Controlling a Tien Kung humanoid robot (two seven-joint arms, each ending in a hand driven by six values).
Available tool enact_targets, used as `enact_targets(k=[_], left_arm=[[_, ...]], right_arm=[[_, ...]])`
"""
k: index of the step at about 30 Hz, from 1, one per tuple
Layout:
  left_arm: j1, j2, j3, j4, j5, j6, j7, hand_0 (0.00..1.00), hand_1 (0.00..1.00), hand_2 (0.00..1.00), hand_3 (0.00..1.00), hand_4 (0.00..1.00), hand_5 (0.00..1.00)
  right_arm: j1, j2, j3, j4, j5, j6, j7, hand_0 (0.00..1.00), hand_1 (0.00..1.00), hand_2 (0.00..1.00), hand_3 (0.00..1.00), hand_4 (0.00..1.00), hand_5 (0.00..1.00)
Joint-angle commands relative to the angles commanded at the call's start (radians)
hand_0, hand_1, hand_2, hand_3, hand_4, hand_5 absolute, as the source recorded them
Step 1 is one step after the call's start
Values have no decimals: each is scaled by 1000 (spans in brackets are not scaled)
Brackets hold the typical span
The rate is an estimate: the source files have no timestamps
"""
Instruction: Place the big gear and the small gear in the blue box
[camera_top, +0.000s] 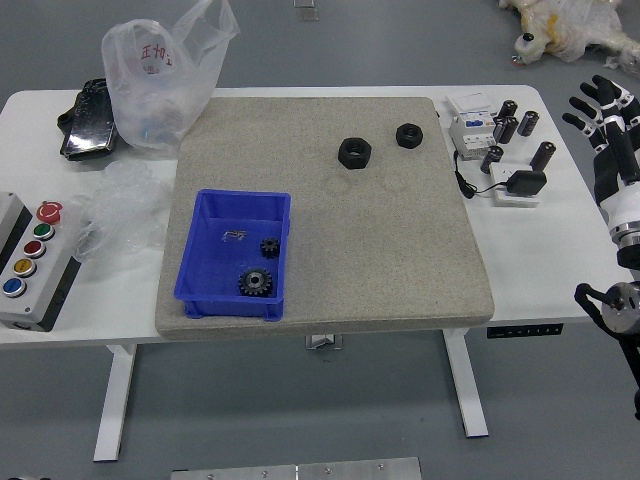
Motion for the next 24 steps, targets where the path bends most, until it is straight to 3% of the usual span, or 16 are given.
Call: enact_targets(k=[24], left_arm=[[1,-6,-2,-1,-10,3,3,705,481,521,710,717,526]], right_arm=[[-3,3,6,2,10,13,8,684,688,711,677,800,528]])
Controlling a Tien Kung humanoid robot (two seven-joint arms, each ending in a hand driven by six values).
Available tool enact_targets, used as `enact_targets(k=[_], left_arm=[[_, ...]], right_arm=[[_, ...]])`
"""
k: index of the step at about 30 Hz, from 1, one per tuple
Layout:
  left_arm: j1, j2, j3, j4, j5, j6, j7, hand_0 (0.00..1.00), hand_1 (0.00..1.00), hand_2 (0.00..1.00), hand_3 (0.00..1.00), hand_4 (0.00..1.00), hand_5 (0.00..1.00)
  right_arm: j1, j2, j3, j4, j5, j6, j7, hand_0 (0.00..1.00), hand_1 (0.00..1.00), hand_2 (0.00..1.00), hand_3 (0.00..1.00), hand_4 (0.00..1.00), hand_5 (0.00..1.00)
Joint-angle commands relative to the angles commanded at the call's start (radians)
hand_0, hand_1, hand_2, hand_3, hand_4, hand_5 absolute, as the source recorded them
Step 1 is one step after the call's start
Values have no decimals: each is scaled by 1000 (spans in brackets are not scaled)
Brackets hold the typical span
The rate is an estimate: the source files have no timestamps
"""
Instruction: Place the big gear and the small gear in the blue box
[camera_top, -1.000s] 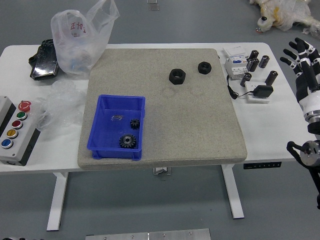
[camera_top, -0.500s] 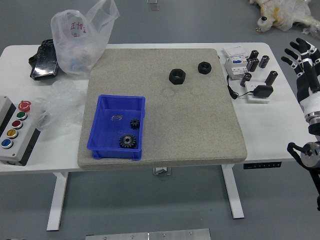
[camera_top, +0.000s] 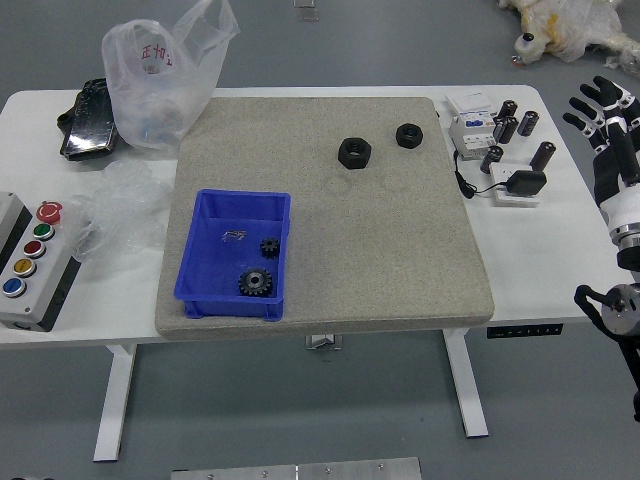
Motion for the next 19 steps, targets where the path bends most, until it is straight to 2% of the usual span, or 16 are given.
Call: enact_targets(k=[19], left_arm=[[2,0,-6,0,4,1,2,705,481,521,710,717,523]], right_arm=[[-1,-2,2,2,1,1,3,681,686,711,675,799,551]])
